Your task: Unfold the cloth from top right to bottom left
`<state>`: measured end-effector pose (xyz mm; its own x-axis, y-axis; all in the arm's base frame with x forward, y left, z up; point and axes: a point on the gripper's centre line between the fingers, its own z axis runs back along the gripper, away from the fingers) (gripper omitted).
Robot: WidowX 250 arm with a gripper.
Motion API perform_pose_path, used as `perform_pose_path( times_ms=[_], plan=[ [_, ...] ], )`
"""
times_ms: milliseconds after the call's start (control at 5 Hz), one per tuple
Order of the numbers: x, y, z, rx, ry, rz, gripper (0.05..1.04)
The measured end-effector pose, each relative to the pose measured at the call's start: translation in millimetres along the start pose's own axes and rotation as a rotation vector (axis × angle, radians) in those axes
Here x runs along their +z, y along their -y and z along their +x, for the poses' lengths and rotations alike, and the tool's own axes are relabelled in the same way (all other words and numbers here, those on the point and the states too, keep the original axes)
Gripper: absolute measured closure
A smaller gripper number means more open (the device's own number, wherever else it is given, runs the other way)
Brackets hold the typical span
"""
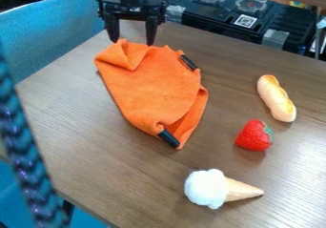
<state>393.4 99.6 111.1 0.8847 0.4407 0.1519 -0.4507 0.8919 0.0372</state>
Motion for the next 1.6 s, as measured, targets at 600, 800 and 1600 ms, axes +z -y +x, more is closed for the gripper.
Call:
perform_pose_path(
  times_ms=[600,800,1600],
  plan=[
    [-26,21,-3,0.060,0.018,-0.025,0.084],
    [-28,31,-4,0.111,0.047,-0.009,0.084],
    [-11,81,16,0.371,0.236,0.070,0.084]
  ],
)
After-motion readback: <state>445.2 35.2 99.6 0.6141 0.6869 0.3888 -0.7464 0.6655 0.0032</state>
